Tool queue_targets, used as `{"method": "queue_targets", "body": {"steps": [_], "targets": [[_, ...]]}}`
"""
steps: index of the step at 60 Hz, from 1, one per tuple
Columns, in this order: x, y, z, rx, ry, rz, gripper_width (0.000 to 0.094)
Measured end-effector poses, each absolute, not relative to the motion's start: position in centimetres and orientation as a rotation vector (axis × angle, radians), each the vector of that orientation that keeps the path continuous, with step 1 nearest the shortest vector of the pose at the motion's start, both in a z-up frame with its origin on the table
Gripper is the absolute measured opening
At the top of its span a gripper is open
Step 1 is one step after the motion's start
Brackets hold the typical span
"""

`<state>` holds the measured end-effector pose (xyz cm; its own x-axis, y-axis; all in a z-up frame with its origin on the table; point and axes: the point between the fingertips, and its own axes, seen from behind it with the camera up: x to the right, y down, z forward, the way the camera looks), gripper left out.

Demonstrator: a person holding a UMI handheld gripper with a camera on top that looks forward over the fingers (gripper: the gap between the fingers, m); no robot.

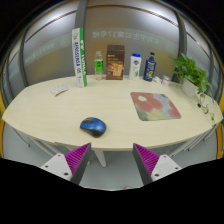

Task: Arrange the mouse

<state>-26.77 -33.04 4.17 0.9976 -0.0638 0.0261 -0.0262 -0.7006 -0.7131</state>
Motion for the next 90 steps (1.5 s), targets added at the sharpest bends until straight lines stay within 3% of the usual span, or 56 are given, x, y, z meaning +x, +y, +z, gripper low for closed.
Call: {"method": "queue_targets", "body": {"steps": [16,39,44,48,62,69,82,86,90], "targets": [[-30.6,-27.2,-0.7,-2.401,-0.086,-0.101,0.0851],[-28.7,-19.2,-1.0,-2.379,-0.178,-0.086,0.0840],[-29.0,-18.3,-1.4,-2.383,-0.186,-0.018,0.0707],[-29.7,-18.3,-1.6,-2.392,-0.173,0.046,0.0500],[-30.3,-18.1,-1.4,-2.398,-0.243,0.083,0.0385],[-30.9,-16.7,2.3,-2.355,-0.261,0.174,0.0374],[-23.2,-8.9,18.0,-2.073,-0.126,0.216,0.0375],[-18.0,-6.8,19.9,-2.028,-0.083,0.154,0.0374],[-12.9,-5.4,19.4,-2.034,-0.039,0.084,0.0373]]}}
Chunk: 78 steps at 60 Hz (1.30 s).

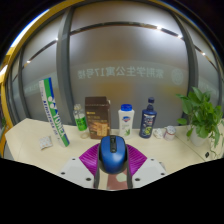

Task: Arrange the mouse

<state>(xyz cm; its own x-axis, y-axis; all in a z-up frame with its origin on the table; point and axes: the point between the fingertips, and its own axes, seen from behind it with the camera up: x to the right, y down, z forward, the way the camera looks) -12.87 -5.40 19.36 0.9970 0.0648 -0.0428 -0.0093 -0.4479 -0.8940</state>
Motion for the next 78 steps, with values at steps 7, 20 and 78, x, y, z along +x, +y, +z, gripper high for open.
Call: {"method": "queue_targets", "body": {"steps": [7,20,78], "targets": [[-5.8,-5.4,12.3,-2.159,0.016,-0.001,0.0371],[-2.2,-7.5,0.9,-2.334,-0.008,-0.014,0.0386],[-7.2,-29.3,18.4,-2.153,-0.013,-0.189,0.0849]]}}
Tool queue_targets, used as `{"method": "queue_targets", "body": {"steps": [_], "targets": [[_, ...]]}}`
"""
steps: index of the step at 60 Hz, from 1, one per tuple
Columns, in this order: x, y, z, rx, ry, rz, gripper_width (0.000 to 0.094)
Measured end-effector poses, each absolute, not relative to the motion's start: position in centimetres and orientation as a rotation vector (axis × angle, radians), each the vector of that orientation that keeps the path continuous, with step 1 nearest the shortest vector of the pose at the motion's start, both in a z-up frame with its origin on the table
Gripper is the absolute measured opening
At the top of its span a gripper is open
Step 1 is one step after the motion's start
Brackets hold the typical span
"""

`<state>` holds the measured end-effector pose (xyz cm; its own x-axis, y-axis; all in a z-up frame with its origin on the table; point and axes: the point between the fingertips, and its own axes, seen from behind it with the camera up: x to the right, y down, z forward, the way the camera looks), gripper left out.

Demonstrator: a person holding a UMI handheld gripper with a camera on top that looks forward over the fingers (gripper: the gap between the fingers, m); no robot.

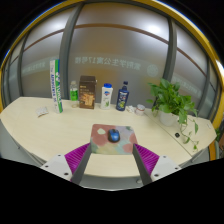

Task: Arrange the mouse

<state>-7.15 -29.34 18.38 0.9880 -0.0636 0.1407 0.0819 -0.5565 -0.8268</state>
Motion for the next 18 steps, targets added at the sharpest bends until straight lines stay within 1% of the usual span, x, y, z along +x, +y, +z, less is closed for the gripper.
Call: {"method": "queue_targets", "body": {"steps": [9,18], "targets": [[-8.0,-32.0,19.2,-2.145,-0.009,-0.187,0.0849],[-8.4,-33.0,19.5,-2.139,-0.017,-0.193,0.0848]]}}
